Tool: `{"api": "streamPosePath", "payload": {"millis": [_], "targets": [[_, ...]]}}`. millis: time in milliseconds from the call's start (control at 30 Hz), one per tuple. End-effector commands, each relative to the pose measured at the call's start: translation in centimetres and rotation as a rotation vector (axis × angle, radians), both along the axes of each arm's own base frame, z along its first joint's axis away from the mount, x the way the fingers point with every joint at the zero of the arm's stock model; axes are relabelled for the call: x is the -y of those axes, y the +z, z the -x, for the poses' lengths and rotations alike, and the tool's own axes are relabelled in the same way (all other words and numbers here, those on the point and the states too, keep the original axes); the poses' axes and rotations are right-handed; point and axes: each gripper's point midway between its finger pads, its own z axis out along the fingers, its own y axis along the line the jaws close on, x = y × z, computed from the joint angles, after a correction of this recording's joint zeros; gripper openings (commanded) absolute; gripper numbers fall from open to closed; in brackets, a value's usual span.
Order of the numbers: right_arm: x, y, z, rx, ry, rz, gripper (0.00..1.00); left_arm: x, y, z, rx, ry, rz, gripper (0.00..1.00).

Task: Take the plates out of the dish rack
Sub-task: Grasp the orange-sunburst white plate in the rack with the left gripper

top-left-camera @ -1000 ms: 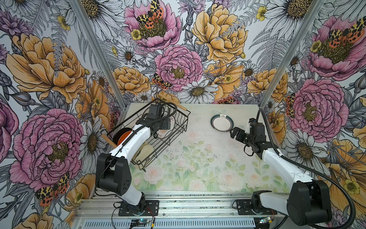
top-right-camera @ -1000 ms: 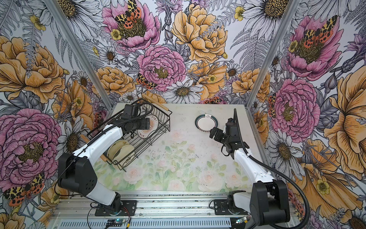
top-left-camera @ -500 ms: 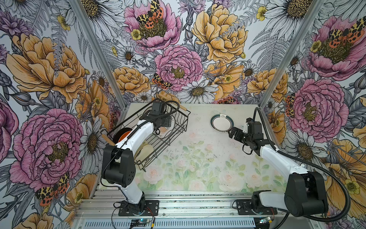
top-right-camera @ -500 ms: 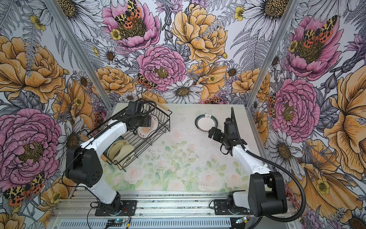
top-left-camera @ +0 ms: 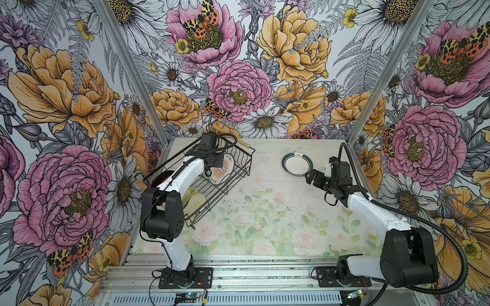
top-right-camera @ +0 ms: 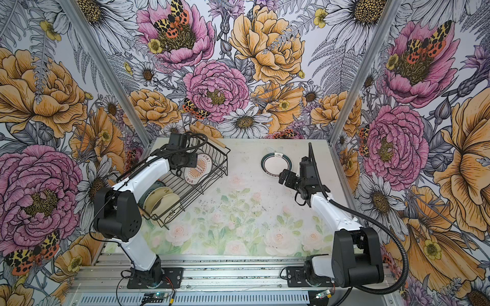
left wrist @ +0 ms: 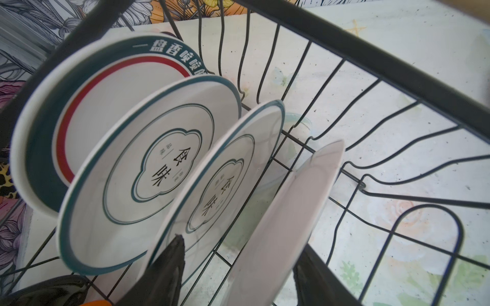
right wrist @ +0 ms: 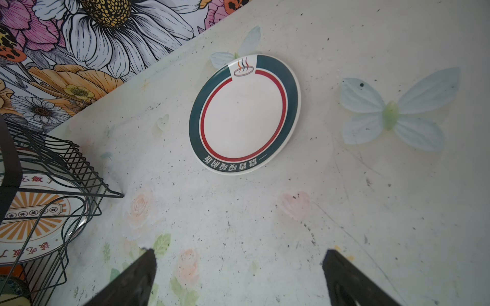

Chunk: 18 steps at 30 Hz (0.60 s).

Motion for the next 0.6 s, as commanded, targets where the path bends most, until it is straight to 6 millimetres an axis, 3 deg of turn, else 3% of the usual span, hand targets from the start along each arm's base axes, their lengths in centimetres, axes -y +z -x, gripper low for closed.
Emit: {"api": "streamPosePath", "payload": {"millis": [0, 567], "targets": [[-0.4, 1.0, -0.9, 0.035, 0.018, 0.006, 0.99, 0.3, 0.0, -0.3, -0.011, -0.028, 0.01, 0.57], [-0.5, 0.7, -0.8, 0.025, 0.025, -0.002, 0.99, 0.7, -1.8, 0.2, -0.06, -0.03, 0.02, 0.34]]}}
